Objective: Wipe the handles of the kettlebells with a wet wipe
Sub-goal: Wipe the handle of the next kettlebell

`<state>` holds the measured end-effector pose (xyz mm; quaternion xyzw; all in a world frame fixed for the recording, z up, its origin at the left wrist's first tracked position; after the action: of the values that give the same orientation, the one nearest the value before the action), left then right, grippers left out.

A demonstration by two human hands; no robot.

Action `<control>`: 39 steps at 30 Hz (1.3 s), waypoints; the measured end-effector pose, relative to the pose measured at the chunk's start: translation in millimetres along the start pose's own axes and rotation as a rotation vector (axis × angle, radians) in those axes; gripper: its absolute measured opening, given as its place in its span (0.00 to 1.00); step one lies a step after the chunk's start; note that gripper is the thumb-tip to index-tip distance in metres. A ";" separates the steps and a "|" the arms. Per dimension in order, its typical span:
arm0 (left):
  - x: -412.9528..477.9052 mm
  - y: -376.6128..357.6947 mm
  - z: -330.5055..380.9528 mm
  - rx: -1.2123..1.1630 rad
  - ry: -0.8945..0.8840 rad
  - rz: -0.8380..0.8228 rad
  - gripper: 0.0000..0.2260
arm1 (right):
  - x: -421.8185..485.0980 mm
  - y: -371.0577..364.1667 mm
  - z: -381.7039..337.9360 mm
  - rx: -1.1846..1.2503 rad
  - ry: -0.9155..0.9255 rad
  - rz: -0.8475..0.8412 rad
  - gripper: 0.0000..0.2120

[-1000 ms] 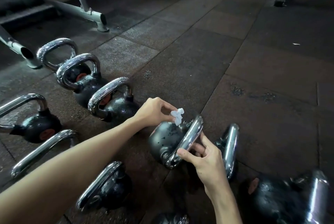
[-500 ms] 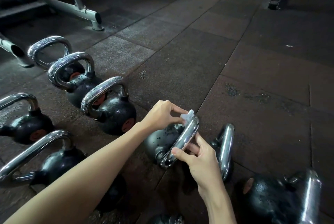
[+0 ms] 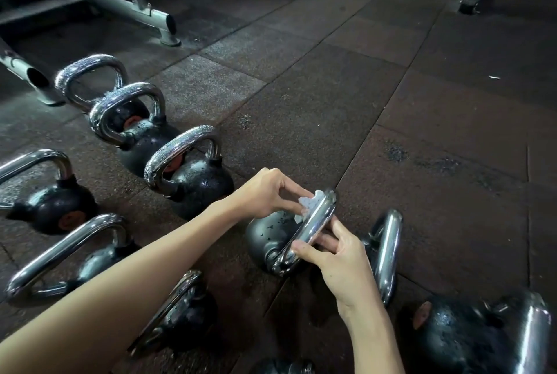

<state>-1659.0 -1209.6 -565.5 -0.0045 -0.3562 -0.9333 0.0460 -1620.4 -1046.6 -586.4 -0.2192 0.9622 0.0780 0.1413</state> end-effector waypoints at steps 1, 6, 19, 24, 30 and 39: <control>-2.6 -1.8 1.2 -0.007 -0.015 -0.034 0.15 | 0.3 0.3 0.7 0.005 -0.003 -0.001 0.35; -5.3 5.2 15.9 -0.125 -0.050 -0.046 0.15 | 4.9 5.1 2.7 0.070 -0.039 0.000 0.32; -45.0 -8.3 29.6 -0.039 0.008 -0.184 0.15 | 1.7 19.9 12.9 0.122 -0.153 0.015 0.24; -74.0 -20.6 -8.2 -0.082 0.054 -0.184 0.15 | 2.3 22.5 15.4 0.113 -0.166 0.033 0.24; -75.2 -21.7 -18.9 -0.064 0.012 -0.146 0.16 | 0.6 23.7 13.2 0.091 -0.175 0.067 0.21; -85.5 -23.2 -42.5 0.026 0.045 -0.117 0.16 | -2.1 16.8 7.5 0.067 -0.159 0.081 0.20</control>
<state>-1574.9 -1213.6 -616.2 0.0377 -0.3667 -0.9296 -0.0005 -1624.3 -1029.2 -591.3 -0.1683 0.9582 0.0687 0.2211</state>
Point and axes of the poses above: each hand's wrist, its own x-axis towards the middle knuckle, its own y-axis out of the back of the hand, z = x × y, the point moved 10 cm from there along x, towards the middle knuckle, and after that the axes turned 7 degrees about z, right-handed, at the moved point
